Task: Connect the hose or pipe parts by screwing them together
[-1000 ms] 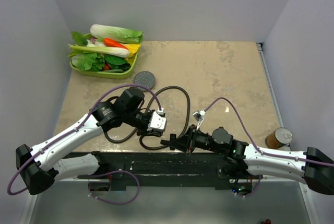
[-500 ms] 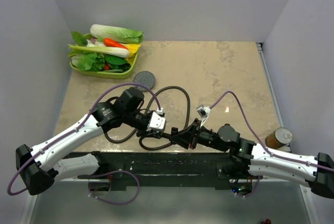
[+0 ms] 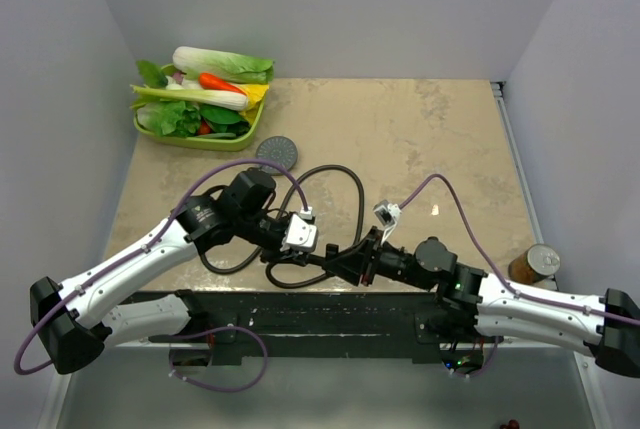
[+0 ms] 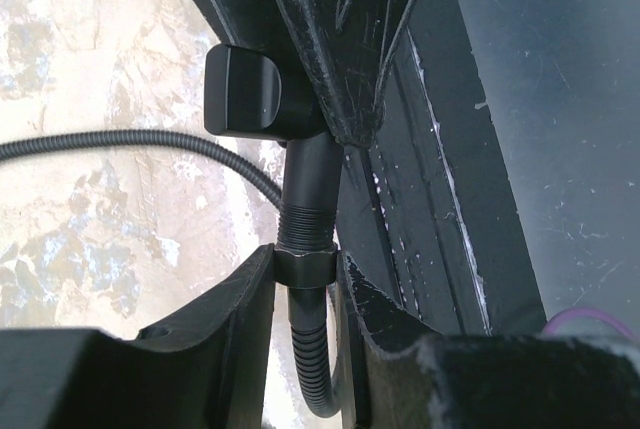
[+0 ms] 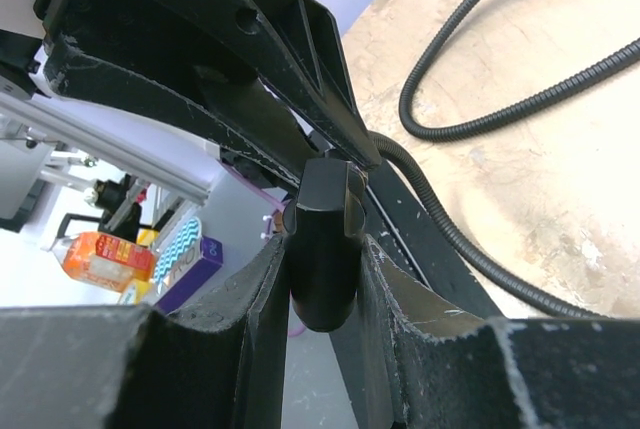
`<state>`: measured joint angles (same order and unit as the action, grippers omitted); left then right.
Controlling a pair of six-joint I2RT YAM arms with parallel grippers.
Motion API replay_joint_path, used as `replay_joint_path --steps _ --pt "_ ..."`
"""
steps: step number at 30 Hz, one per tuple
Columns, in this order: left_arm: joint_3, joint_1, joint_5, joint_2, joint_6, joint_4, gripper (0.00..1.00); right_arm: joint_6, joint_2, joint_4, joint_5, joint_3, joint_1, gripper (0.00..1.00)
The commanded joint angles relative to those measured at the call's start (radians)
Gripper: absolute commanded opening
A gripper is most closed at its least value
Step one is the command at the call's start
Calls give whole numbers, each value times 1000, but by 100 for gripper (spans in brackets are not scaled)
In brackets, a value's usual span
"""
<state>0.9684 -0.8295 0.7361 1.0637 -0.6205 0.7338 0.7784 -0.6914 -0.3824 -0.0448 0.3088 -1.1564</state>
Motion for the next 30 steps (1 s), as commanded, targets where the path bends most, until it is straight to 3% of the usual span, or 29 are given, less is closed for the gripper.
replay_joint_path --steps 1,6,15,30 --pt "33 -6 65 -16 13 -77 0 83 -58 -176 -1 -19 1 0" --pt "33 -5 55 -16 8 -77 0 165 -102 -295 8 -74 1 0" --pt "33 -6 52 -24 4 -79 0 262 -103 -331 23 -100 1 0" --pt "64 -5 54 -39 -7 -70 0 588 -276 -575 28 -143 1 0"
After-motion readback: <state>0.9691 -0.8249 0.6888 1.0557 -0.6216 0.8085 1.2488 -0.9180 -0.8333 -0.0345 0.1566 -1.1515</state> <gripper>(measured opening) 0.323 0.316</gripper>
